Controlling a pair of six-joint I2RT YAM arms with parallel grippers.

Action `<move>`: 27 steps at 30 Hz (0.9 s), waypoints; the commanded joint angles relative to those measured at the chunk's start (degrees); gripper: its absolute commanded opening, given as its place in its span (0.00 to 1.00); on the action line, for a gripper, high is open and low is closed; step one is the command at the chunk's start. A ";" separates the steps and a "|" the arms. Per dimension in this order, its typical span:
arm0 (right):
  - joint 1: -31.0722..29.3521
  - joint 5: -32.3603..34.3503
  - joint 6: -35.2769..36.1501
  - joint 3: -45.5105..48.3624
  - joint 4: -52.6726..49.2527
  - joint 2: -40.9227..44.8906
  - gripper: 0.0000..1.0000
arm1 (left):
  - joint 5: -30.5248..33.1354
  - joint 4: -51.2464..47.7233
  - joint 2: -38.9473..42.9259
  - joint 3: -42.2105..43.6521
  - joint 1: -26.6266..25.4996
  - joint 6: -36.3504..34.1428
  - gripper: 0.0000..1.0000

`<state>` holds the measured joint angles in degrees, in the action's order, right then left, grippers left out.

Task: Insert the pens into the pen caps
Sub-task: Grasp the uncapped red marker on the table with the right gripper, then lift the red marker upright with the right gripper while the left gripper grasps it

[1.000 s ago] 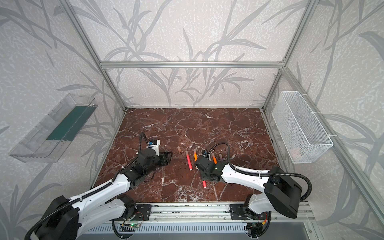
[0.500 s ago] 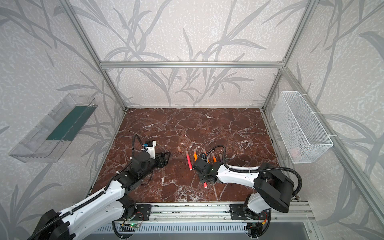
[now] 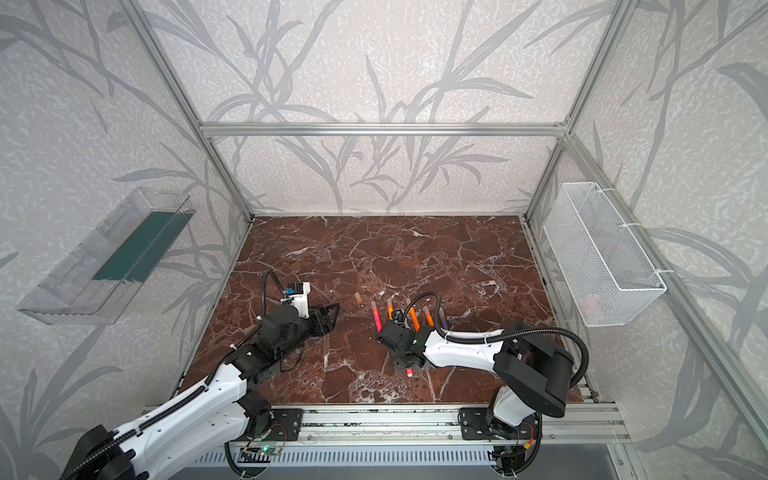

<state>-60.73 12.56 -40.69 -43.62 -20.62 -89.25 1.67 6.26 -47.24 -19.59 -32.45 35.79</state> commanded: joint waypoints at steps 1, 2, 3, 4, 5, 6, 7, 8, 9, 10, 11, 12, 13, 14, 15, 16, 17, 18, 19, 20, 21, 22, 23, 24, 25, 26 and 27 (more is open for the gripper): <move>-0.38 0.25 -0.96 -0.64 -0.39 -0.93 0.28 | 1.04 -0.90 1.18 1.05 0.24 0.47 0.70; -0.47 0.48 -1.13 -0.56 -0.37 -0.84 0.25 | 1.06 -0.98 1.31 1.10 0.25 0.44 0.70; -0.48 0.75 -1.38 -0.45 -0.51 -0.67 0.22 | 0.97 -1.01 1.53 1.13 0.27 0.42 0.70; -0.42 0.95 -1.54 -0.25 -0.54 -0.30 0.19 | 0.76 -1.16 1.84 1.15 0.25 0.34 0.70; -0.48 1.13 -1.66 -0.09 -0.54 0.05 0.17 | 0.37 -1.16 1.97 1.13 0.20 0.26 0.70; -0.46 1.44 -1.91 0.23 -0.56 0.66 0.16 | -0.26 -1.06 2.14 1.17 0.26 0.02 0.70; -0.41 1.90 -2.19 0.52 -0.55 1.50 0.15 | -1.03 -0.95 2.29 1.22 0.25 -0.18 0.70; -0.43 2.38 -2.48 0.87 -0.60 2.30 0.15 | -1.86 -0.75 2.33 1.18 0.22 -0.35 0.70; -0.46 3.25 -2.96 1.16 -0.94 3.52 0.15 | -3.00 -0.24 2.34 1.16 0.27 -0.61 0.70; -0.44 4.16 -3.30 1.50 -1.23 4.92 0.15 | -4.45 0.42 2.27 1.23 0.18 -0.79 0.70; -0.42 4.84 -3.44 1.83 -1.39 6.26 0.14 | -5.75 1.31 2.27 1.35 0.14 -0.84 0.70; -0.39 5.62 -3.54 2.20 -1.35 8.16 0.13 | -7.73 2.77 2.02 1.62 0.04 -0.96 0.70; -0.44 6.38 -3.63 2.60 -1.25 10.30 0.13 | -9.50 4.48 1.76 1.91 -0.16 -0.94 0.70; -0.38 6.86 -3.67 2.81 -0.98 12.16 0.12 | -10.72 5.69 1.56 2.06 -0.43 -1.07 0.70; -0.35 7.53 -3.61 3.28 -0.51 14.51 0.13 | -11.83 6.94 1.19 2.05 -0.87 -1.07 0.70; -0.35 8.31 -3.66 3.61 0.02 16.96 0.12 | -12.52 7.95 0.74 1.90 -1.50 -1.12 0.70; -0.35 8.87 -3.65 4.00 0.58 18.92 0.12 | -12.81 8.67 0.35 1.77 -2.32 -1.37 0.70; -0.32 9.44 -3.59 4.56 1.76 21.44 0.11 | -12.86 9.45 -0.25 1.50 -3.54 -1.78 0.70; -0.35 9.75 -3.64 5.37 3.51 23.88 0.09 | -12.53 10.37 -0.85 1.27 -5.13 -2.34 0.70; -0.33 9.97 -3.61 6.28 5.42 25.78 0.08 | -12.19 11.13 -1.43 1.07 -6.74 -2.90 0.70; -0.35 10.08 -3.62 7.55 8.11 28.07 0.07 | -11.76 12.38 -2.26 0.75 -8.67 -3.48 0.70; -0.35 9.89 -3.70 8.91 11.17 30.18 0.06 | -11.64 13.97 -3.20 0.57 -10.60 -4.10 0.70; -0.29 9.33 -3.77 10.22 13.87 31.71 0.06 | -12.02 15.40 -4.16 0.44 -12.00 -4.48 0.70; -0.31 8.49 -3.45 11.66 17.43 33.29 0.06 | -12.72 17.64 -5.38 0.37 -13.24 -4.58 0.69; -0.30 7.51 -2.97 13.12 21.43 34.46 0.06 | -13.55 19.84 -6.64 0.42 -14.30 -4.58 0.69; -0.35 6.91 -2.85 14.37 24.53 35.19 0.06 | -14.15 21.71 -7.72 0.49 -15.13 -4.54 0.69; -0.43 6.61 -3.04 15.44 27.43 35.61 0.06 | -14.65 23.90 -8.92 0.46 -16.04 -4.58 0.69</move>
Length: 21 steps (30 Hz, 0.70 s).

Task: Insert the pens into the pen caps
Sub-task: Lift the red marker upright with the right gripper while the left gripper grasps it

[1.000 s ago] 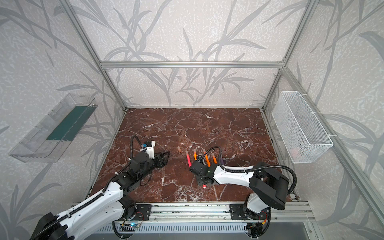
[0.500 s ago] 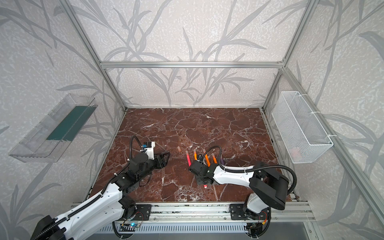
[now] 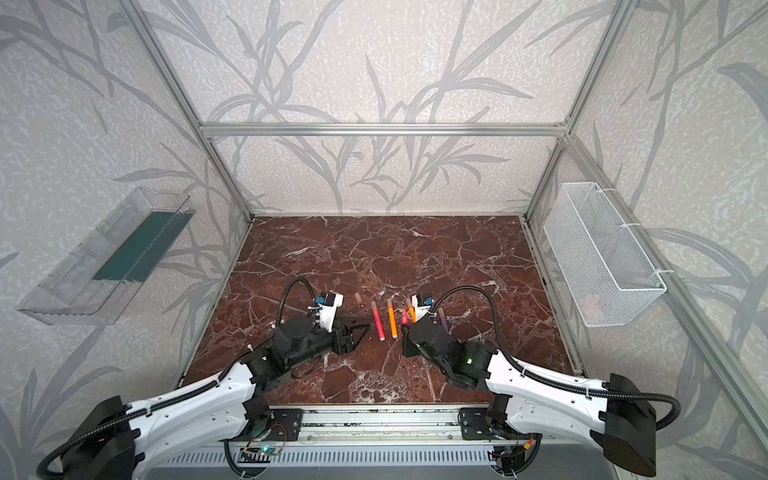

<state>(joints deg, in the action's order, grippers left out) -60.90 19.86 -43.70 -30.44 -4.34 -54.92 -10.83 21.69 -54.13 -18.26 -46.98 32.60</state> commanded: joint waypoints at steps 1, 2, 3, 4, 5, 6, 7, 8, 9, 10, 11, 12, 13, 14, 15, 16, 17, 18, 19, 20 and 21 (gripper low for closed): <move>-0.29 -0.81 -0.50 3.05 13.55 1.31 0.05 | -2.44 10.16 -3.44 -0.94 -2.23 -1.27 0.69; -0.35 -0.87 -0.79 3.57 15.45 1.07 0.05 | -2.65 11.57 -4.28 -1.09 -2.92 -1.35 0.69; -0.38 -0.96 -1.15 3.87 17.07 0.43 0.05 | -3.00 12.74 -5.47 -1.29 -3.63 -1.57 0.69; -0.44 -1.00 -1.61 3.89 18.33 -0.29 0.04 | -3.05 13.50 -6.56 -1.71 -4.36 -1.79 0.69; -0.42 -1.12 -1.86 3.83 19.21 -0.89 0.03 | -2.83 14.11 -7.56 -2.03 -4.89 -1.92 0.69; -0.55 -1.37 -1.92 3.81 20.44 -1.51 0.03 | -2.69 14.80 -8.75 -2.30 -5.34 -1.85 0.69; -0.83 -1.33 -1.92 3.72 21.66 -2.07 0.02 | -2.52 15.48 -9.74 -2.62 -5.65 -1.84 0.69; -1.23 -1.11 -1.90 3.72 22.42 -2.50 0.02 | -2.44 15.94 -10.60 -2.93 -5.87 -1.68 0.69; -1.76 -0.74 -1.78 3.44 23.08 -3.01 0.02 | -2.45 16.29 -11.39 -3.13 -6.09 -1.66 0.68; -2.18 -0.40 -1.72 3.07 23.41 -3.47 0.02 | -2.36 16.60 -12.05 -3.49 -6.32 -1.59 0.68; -2.61 -0.25 -1.58 2.70 23.73 -3.98 0.02 | -2.36 16.56 -12.64 -3.84 -6.45 -1.69 0.68; -2.94 -0.01 -1.58 2.43 23.97 -4.43 0.02 | -2.38 16.56 -13.03 -4.10 -6.58 -1.81 0.67; -3.34 0.29 -1.55 2.16 24.35 -4.94 0.02 | -2.35 16.58 -13.38 -4.37 -6.71 -1.92 0.67; -3.83 0.61 -1.60 2.14 25.07 -5.47 0.02 | -2.36 16.55 -13.75 -4.67 -6.89 -2.01 0.65; -4.22 0.70 -1.56 2.14 25.69 -5.87 0.02 | -2.35 16.61 -14.04 -4.80 -6.98 -2.10 0.64; -4.47 0.73 -1.54 2.06 26.25 -6.37 0.02 | -2.25 16.56 -14.29 -4.96 -7.06 -2.25 0.61; -4.82 0.91 -1.64 2.05 26.59 -6.67 0.01 | -1.92 16.45 -14.42 -5.06 -7.07 -2.27 0.56; -4.93 1.09 -1.72 2.04 26.90 -6.91 0.01 | -1.43 16.45 -14.47 -5.06 -7.07 -2.30 0.51; -5.26 1.23 -1.66 1.97 27.18 -7.09 0.01 | -0.91 16.30 -14.51 -4.95 -7.07 -2.39 0.45; -5.45 1.20 -1.81 1.93 27.28 -7.22 0.01 | -0.26 16.19 -14.50 -4.91 -7.07 -2.47 0.39; -5.61 1.39 -1.86 1.91 27.28 -7.31 0.01 | 0.25 15.90 -14.47 -4.85 -7.07 -2.51 0.36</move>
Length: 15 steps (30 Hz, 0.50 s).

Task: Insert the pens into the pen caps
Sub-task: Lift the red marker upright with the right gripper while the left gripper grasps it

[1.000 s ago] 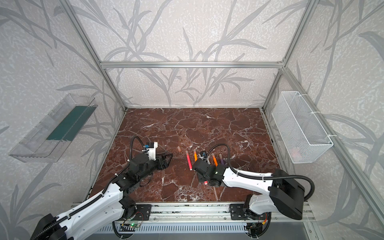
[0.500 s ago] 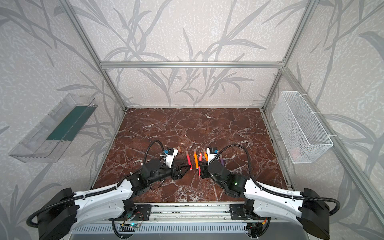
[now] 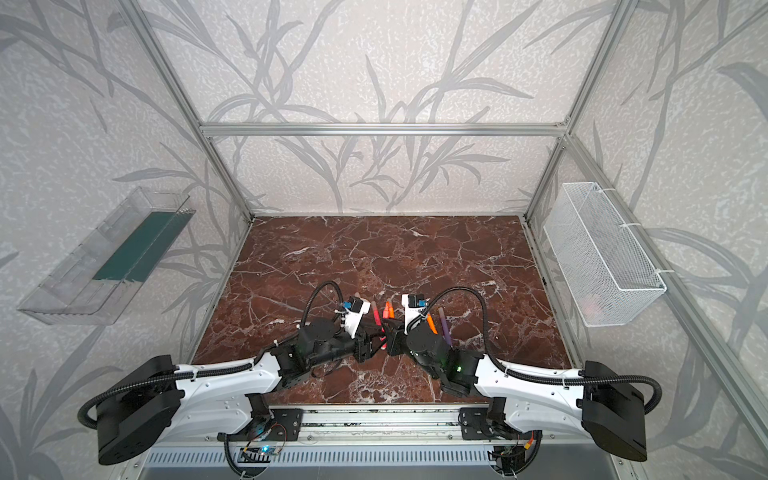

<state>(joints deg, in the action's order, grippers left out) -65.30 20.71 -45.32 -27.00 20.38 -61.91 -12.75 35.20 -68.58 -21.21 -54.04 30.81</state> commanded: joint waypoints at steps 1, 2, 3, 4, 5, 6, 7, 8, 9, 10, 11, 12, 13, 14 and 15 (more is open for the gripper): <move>-1.55 0.63 -0.43 -1.52 2.84 -0.49 0.01 | 2.84 2.20 0.02 -1.90 -0.01 -0.73 0.31; -1.86 0.81 -0.67 -1.37 3.22 -0.73 0.01 | 3.22 2.14 0.05 -1.89 -0.01 -0.71 0.27; -2.21 0.98 -0.87 -1.30 3.69 -0.92 0.01 | 3.43 2.07 0.11 -1.85 -0.02 -0.66 0.23; -2.61 1.16 -0.97 -1.21 4.07 -1.23 0.01 | 3.53 2.11 0.11 -1.87 -0.06 -0.71 0.19; -2.90 1.13 -1.04 -1.29 4.24 -1.57 0.01 | 3.53 2.11 0.02 -1.87 -0.01 -0.67 0.16; -3.07 1.15 -1.11 -1.36 4.30 -1.86 0.01 | 3.54 2.15 -0.02 -1.94 -0.02 -0.68 0.13; -3.16 1.08 -1.23 -1.47 4.33 -2.13 0.01 | 3.45 2.15 -0.14 -1.97 -0.01 -0.88 0.10; -3.29 1.04 -1.22 -1.54 4.47 -2.38 0.01 | 3.37 2.24 -0.31 -2.02 -0.04 -0.94 0.07; -3.27 1.12 -1.22 -1.73 4.33 -2.55 0.02 | 3.13 2.28 -0.40 -2.07 -0.01 -1.00 0.06; -3.30 1.17 -1.17 -2.03 4.03 -2.68 0.03 | 2.91 2.21 -0.65 -2.16 -0.01 -1.14 0.04; -3.30 1.48 -1.11 -2.24 3.75 -2.76 0.04 | 2.49 2.15 -0.68 -2.15 -0.05 -1.11 0.03; -3.31 1.74 -0.96 -2.43 3.42 -2.78 0.06 | 2.08 2.11 -0.86 -2.17 -0.01 -1.26 0.02; -3.29 2.20 -0.83 -2.63 3.02 -2.65 0.09 | 1.63 2.11 -1.01 -2.25 -0.09 -1.37 0.01; -3.34 2.84 -0.65 -2.84 2.60 -2.55 0.12 | 1.21 2.14 -1.04 -2.28 -0.10 -1.55 0.01; -3.33 3.37 -0.57 -2.92 2.32 -2.37 0.15 | 0.83 2.10 -1.10 -2.34 -0.10 -1.62 0.01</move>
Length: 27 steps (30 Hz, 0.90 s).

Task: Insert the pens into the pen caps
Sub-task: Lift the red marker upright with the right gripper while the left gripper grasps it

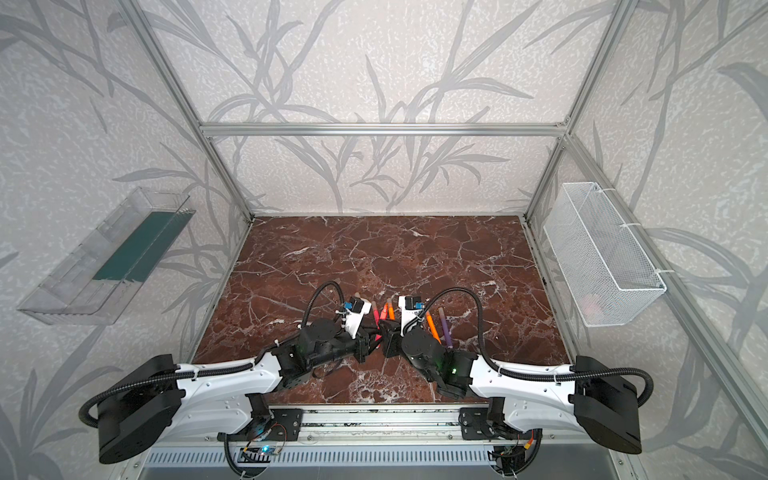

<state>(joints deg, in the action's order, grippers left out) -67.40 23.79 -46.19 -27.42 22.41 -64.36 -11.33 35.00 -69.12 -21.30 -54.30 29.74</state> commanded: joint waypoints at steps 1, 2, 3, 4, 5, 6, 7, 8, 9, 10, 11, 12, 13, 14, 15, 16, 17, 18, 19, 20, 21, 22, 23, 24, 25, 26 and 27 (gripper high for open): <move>-1.22 0.91 0.36 -2.63 0.02 0.26 0.19 | -1.07 2.20 -0.66 -2.29 0.13 -0.81 0.00; -1.22 1.54 0.60 -2.72 -0.09 0.41 0.23 | -1.64 2.03 -0.73 -2.39 0.12 -1.13 0.00; -1.25 1.97 0.75 -2.81 -0.18 0.53 0.25 | -2.08 1.97 -0.79 -2.47 0.05 -1.34 0.00; -1.18 2.56 0.96 -2.90 -0.27 0.63 0.27 | -2.61 1.78 -0.88 -2.57 -0.08 -1.63 0.00; -1.23 3.32 1.03 -2.99 -0.27 0.64 0.28 | -3.18 1.64 -0.86 -2.62 -0.23 -2.08 0.00; -1.21 4.07 1.02 -2.99 -0.14 0.58 0.29 | -3.75 1.52 -0.84 -2.74 -0.40 -2.43 0.00; -1.09 4.97 1.04 -3.05 0.04 0.47 0.29 | -3.99 1.26 -0.84 -2.79 -0.60 -2.87 0.00; -1.10 5.65 1.05 -2.99 0.16 0.46 0.29 | -4.16 0.93 -0.76 -2.91 -0.86 -3.35 0.00; -1.07 6.03 1.02 -2.99 0.41 0.33 0.30 | -4.13 0.63 -0.70 -2.87 -1.10 -3.70 0.00; -1.02 6.31 1.00 -2.99 0.44 0.29 0.29 | -4.06 0.43 -0.67 -2.87 -1.37 -4.11 0.00; -1.01 6.42 0.97 -3.06 0.57 0.21 0.30 | -4.17 0.05 -0.58 -3.03 -1.63 -4.48 0.00; -1.01 6.59 1.09 -3.13 0.48 0.07 0.29 | -4.26 -0.37 -0.57 -3.16 -1.83 -4.82 0.00; -1.00 7.03 1.07 -3.27 0.44 -0.14 0.29 | -4.32 -0.83 -0.55 -3.42 -2.11 -5.24 0.00; -1.07 7.60 0.91 -3.34 0.48 -0.39 0.29 | -4.32 -1.21 -0.57 -3.57 -2.36 -5.69 0.00; -1.00 8.12 0.72 -3.34 0.50 -0.57 0.27 | -4.19 -1.54 -0.50 -3.67 -2.59 -5.94 0.00; -0.98 8.46 0.58 -3.34 0.52 -0.59 0.25 | -4.05 -1.71 -0.53 -3.68 -2.76 -6.19 0.00; -0.87 8.49 0.42 -3.23 0.55 -0.65 0.22 | -3.80 -1.79 -0.44 -3.66 -2.86 -6.39 0.00; -0.84 8.55 0.32 -3.17 0.61 -0.59 0.19 | -3.74 -1.78 -0.41 -3.57 -3.00 -6.51 0.00; -0.85 8.49 0.14 -3.08 0.51 -0.51 0.16 | -3.61 -1.87 -0.32 -3.49 -3.09 -6.61 0.00; -0.81 8.49 -0.36 -2.93 0.44 -0.28 0.13 | -3.38 -1.91 -0.27 -3.35 -3.17 -6.77 0.00; -0.84 8.42 -0.78 -2.67 0.35 -0.04 0.10 | -3.23 -1.83 -0.23 -3.31 -3.25 -6.92 0.00; -0.79 8.12 -1.36 -2.28 0.50 0.31 0.08 | -2.85 -1.69 -0.22 -3.24 -3.26 -6.97 0.01; -0.83 7.82 -2.30 -1.75 0.98 0.63 0.06 | -2.37 -1.61 -0.20 -3.17 -3.35 -6.97 0.04; -0.81 7.51 -3.15 -1.11 1.98 0.72 0.03 | -2.00 -1.33 -0.31 -3.16 -3.33 -6.99 0.06; -0.89 6.88 -4.14 -0.21 3.80 0.57 0.01 | -1.53 -0.90 -0.43 -3.00 -3.38 -6.98 0.09; -0.90 6.28 -5.00 0.68 5.94 0.17 0.00 | -1.12 -0.45 -0.61 -2.93 -3.42 -6.98 0.12; -0.94 5.66 -5.80 1.23 7.52 -0.40 0.00 | -0.81 0.08 -0.73 -2.74 -3.41 -6.89 0.15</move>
<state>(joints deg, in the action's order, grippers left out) -67.96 30.35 -48.49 -27.79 23.97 -64.69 -13.32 33.80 -69.60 -23.33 -57.14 24.29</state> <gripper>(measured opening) 0.176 0.167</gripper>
